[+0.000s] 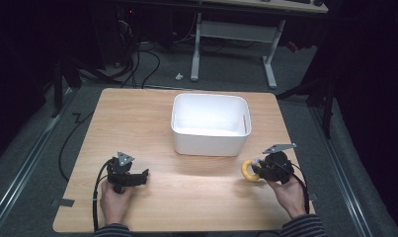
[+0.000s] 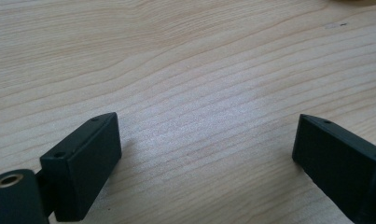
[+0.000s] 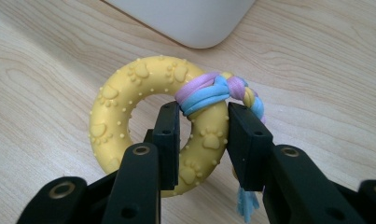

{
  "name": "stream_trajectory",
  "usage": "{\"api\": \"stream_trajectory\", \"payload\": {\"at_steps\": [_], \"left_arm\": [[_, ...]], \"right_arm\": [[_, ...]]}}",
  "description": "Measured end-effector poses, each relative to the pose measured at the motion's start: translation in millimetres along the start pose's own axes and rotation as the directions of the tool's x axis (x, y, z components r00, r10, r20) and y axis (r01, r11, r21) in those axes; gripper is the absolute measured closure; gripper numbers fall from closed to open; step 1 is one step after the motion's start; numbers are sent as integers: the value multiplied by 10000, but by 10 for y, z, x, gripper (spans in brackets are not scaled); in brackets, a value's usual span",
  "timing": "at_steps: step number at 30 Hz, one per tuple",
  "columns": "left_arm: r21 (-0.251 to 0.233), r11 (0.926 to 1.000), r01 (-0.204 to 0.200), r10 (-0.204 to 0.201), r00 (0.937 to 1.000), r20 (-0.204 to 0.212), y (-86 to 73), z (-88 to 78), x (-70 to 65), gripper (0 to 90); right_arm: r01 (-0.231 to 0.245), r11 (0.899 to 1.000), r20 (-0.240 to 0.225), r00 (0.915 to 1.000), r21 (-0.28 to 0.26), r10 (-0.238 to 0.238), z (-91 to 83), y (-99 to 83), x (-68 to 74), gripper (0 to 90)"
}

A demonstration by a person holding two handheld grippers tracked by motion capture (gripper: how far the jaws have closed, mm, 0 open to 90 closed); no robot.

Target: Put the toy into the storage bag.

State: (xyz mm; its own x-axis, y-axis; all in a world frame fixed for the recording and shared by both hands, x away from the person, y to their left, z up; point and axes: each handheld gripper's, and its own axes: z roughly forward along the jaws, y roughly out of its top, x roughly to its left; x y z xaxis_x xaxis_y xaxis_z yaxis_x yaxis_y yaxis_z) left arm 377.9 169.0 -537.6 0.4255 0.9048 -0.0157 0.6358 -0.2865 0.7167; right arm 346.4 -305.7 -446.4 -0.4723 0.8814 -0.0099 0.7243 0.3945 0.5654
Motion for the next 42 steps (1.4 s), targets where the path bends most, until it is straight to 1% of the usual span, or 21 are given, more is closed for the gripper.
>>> {"api": "stream_trajectory", "payload": {"at_steps": [8, 14, 15, 21, 23, 24, 26, 31, 37, 39, 40, 41, 42], "left_arm": [[0, 10000, 0, 0, 10000, -1, 0, 0, 0, 82], [-2, 10000, 4, -4, 10000, -2, 0, 0, 0, 83], [-1, 10000, 3, -3, 10000, -3, 0, 0, 0, 83], [-1, 10000, 1, -1, 10000, -2, 0, 0, 0, 83], [-2, 10000, 3, -3, 10000, -2, 0, 0, -1, 83], [-2, 10000, 3, -3, 10000, -2, 0, 0, -1, 83], [-7, 10000, 6, -6, 10000, -7, -1, 0, -1, 83], [-2, 10000, 6, -6, 10000, -4, -1, -1, -1, 83], [-8, 10000, 13, -13, 10000, -11, -1, -1, -2, 83], [-8, 10000, 9, -9, 10000, -11, -1, -1, -2, 84], [-8, 10000, 9, -9, 10000, -11, -1, -1, -2, 83], [-8, 10000, 13, -13, 10000, -12, -1, -1, -2, 83], [-8, 10000, 10, -10, 10000, -11, -1, -1, -2, 84]], "right_arm": [[-53, 9999, 79, 10000, -105, 54, -81, 28, -56, 665], [48, 9998, 180, 9998, -213, -45, -162, 94, -83, 665], [79, 9995, 226, 9997, -294, -73, -195, 118, -88, 665], [55, 9988, 182, 9998, -487, -46, -288, 176, -113, 665], [116, 9985, 236, 9997, -531, -103, -347, 222, -126, 665], [116, 9985, 236, 9997, -531, -103, -347, 222, -126, 665], [119, 9982, 178, 9998, -591, -108, -397, 265, -146, 665], [90, 9977, 49, 10000, -673, -87, -444, 318, -170, 665], [207, 9968, 12, 9998, -777, -207, -484, 424, -176, 665], [303, 9959, 38, 9995, -851, -301, -514, 485, -175, 665], [303, 9959, 38, 9995, -851, -301, -514, 485, -175, 665], [374, 9952, 15, 9993, -909, -374, -534, 524, -169, 665], [347, 9951, -37, 9994, -927, -351, -542, 541, -164, 665]]}}
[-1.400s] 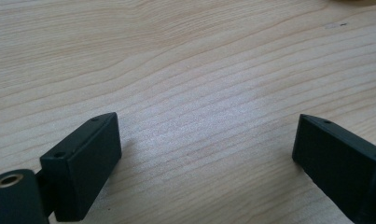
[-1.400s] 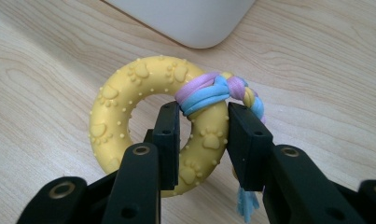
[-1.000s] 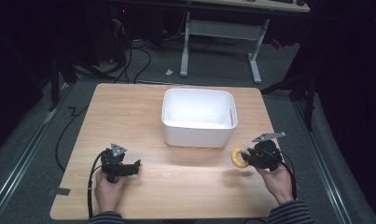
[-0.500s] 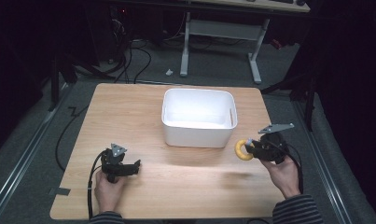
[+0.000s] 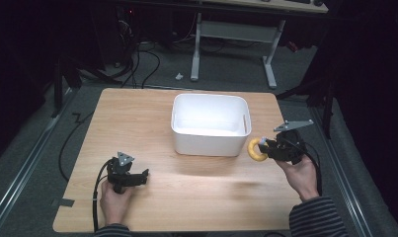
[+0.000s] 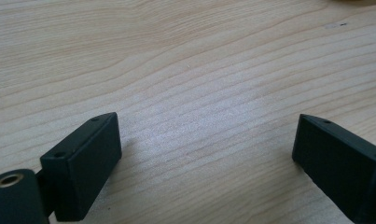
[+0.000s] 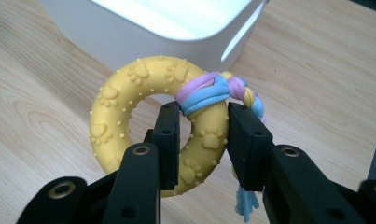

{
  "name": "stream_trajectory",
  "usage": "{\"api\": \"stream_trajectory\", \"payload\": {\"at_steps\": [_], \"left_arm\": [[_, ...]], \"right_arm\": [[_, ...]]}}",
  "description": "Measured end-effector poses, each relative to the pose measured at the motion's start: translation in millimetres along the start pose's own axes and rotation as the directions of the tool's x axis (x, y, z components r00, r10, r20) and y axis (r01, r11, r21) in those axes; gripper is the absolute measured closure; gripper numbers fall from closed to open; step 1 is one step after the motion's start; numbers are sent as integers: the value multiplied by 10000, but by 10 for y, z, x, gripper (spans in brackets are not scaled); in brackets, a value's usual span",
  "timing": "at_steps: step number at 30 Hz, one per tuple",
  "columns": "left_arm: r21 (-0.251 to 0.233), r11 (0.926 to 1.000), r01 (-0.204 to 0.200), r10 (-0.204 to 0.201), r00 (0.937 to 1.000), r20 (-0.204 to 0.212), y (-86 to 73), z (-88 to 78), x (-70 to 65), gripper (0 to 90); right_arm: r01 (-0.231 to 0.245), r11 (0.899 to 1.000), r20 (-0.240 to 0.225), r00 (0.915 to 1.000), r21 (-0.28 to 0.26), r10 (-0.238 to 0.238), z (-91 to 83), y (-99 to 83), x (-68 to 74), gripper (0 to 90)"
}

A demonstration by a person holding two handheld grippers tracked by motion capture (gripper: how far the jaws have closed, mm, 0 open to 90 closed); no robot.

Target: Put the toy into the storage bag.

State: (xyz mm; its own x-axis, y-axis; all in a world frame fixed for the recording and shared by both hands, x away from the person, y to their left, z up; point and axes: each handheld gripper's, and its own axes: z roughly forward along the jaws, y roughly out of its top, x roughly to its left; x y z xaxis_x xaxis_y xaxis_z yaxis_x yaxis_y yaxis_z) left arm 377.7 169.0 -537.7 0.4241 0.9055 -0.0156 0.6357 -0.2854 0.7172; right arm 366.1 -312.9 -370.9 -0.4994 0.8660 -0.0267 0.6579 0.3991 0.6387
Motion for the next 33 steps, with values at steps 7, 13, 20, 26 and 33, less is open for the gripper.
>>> {"api": "stream_trajectory", "payload": {"at_steps": [7, 13, 20, 26, 33], "left_arm": [[-2, 10000, 3, -3, 10000, 0, 0, 0, 0, 83], [2, 10000, 0, 0, 10000, 0, 0, 0, 0, 84], [-1, 10000, 1, -1, 10000, 0, 0, 0, 0, 83], [-1, 10000, 3, -3, 10000, 0, 0, 0, 0, 84], [-1, 10000, 1, -1, 10000, 0, 0, 0, 0, 84]], "right_arm": [[132, 9999, -67, 9999, 7, -132, -16, 138, -7, 665], [194, 9998, -154, 9997, -94, -195, -36, 271, -9, 664], [305, 9993, -239, 9992, -201, -310, -55, 419, 5, 665], [271, 9993, -308, 9991, -259, -279, -54, 506, -14, 665], [384, 9987, -281, 9988, -341, -394, -50, 661, -13, 665]]}}
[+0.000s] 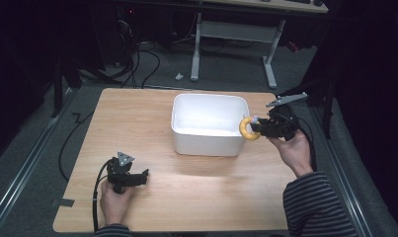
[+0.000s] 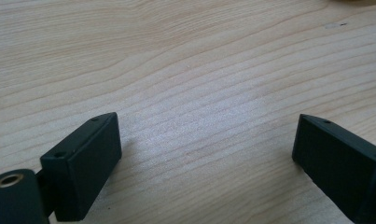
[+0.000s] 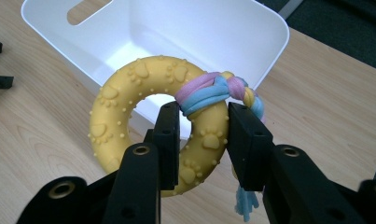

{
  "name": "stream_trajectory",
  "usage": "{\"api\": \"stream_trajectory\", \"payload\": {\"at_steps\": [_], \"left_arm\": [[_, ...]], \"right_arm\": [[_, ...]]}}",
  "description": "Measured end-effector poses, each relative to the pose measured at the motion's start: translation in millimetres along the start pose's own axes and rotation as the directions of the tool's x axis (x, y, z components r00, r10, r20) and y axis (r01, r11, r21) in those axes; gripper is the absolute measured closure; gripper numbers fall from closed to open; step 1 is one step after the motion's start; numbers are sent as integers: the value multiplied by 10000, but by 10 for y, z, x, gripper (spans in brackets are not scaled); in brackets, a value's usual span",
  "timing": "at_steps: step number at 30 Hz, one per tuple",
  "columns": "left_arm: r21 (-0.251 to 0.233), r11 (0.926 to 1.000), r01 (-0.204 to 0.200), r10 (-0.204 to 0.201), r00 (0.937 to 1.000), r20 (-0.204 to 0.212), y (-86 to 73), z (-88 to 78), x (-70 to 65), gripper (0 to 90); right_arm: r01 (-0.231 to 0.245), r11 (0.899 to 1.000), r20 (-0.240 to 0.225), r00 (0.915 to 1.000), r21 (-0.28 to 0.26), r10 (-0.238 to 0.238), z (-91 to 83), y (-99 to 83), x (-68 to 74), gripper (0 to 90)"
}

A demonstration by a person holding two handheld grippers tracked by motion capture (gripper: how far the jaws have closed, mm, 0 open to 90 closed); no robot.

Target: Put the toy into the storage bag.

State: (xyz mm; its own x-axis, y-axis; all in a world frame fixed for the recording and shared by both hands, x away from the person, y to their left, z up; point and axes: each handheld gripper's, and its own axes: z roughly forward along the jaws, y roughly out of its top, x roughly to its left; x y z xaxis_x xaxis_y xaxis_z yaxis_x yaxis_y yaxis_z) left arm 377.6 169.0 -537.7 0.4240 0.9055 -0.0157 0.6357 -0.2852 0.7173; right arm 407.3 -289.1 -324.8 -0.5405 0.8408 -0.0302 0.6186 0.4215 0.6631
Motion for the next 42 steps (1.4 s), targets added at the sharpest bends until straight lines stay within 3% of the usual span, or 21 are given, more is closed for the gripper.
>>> {"api": "stream_trajectory", "payload": {"at_steps": [42], "left_arm": [[0, 10000, 3, -3, 10000, 2, 0, 0, 0, 84]], "right_arm": [[745, 9971, 28, 9972, 162, -746, 343, 580, 172, 664]]}}
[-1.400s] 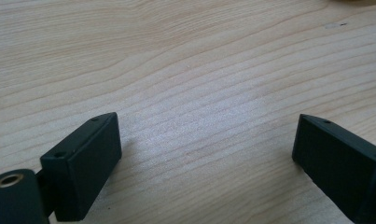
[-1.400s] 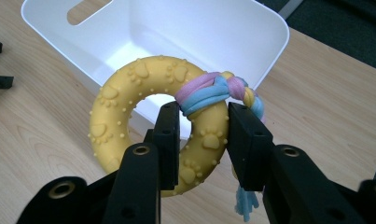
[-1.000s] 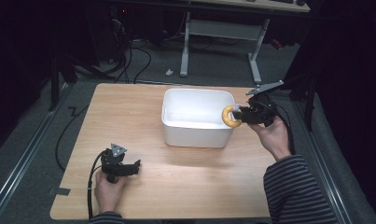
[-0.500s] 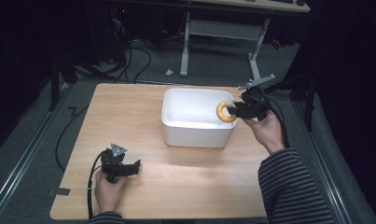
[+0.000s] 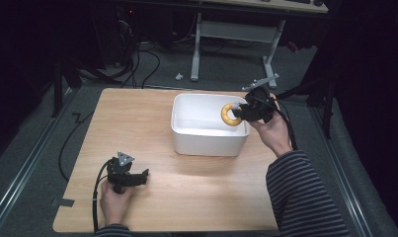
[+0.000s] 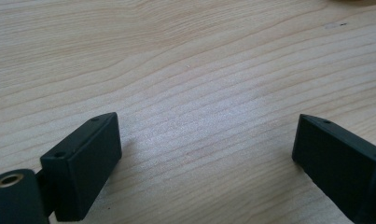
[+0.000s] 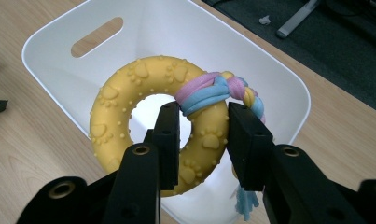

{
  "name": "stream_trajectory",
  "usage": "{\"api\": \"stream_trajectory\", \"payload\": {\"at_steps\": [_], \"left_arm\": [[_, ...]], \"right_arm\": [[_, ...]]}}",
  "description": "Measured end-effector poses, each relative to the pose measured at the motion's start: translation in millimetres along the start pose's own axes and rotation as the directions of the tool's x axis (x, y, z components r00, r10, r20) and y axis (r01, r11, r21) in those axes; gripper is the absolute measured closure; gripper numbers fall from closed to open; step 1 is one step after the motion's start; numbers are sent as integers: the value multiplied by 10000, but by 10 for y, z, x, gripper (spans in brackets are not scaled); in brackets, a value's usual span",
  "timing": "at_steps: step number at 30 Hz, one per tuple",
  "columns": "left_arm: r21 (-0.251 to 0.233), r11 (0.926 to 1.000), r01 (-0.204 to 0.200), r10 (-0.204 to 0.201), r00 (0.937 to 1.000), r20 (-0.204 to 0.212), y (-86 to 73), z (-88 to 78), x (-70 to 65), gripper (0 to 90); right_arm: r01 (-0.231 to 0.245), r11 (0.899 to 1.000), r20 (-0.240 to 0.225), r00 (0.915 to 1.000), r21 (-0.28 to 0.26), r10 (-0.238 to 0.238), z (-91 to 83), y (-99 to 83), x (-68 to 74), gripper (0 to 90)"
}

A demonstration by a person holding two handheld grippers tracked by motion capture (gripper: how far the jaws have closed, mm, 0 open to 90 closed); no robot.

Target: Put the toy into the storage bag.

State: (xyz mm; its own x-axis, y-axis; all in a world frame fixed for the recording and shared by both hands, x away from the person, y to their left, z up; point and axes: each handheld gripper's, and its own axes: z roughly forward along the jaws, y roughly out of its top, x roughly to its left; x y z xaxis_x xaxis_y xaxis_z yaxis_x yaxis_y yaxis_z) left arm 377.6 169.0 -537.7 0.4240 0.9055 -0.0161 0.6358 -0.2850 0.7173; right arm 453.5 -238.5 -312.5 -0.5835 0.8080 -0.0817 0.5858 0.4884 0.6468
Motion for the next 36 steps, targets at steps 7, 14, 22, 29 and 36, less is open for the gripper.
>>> {"api": "stream_trajectory", "payload": {"at_steps": [7, 14, 22, 29, 36], "left_arm": [[-3, 10000, 2, -2, 10000, -1, 0, 0, 0, 84], [-1, 10000, -2, 2, 10000, -1, 0, 0, 0, 84], [-1, 10000, 0, 0, 10000, 0, 0, 0, 0, 84], [3, 10000, 0, 0, 10000, 10, 0, -1, 2, 84], [1, 10000, 1, -1, 10000, 11, -1, -1, 1, 84]], "right_arm": [[36, 9998, -68, 10000, 171, -34, 118, 45, 20, 664], [27, 9997, -138, 9999, 244, -23, 203, 68, 20, 664], [106, 9989, -270, 9996, 454, -94, 313, 97, 67, 663], [77, 9978, -354, 9994, 655, -54, 439, 123, 100, 663], [168, 9956, -412, 9991, 919, -131, 581, 149, 163, 663]]}}
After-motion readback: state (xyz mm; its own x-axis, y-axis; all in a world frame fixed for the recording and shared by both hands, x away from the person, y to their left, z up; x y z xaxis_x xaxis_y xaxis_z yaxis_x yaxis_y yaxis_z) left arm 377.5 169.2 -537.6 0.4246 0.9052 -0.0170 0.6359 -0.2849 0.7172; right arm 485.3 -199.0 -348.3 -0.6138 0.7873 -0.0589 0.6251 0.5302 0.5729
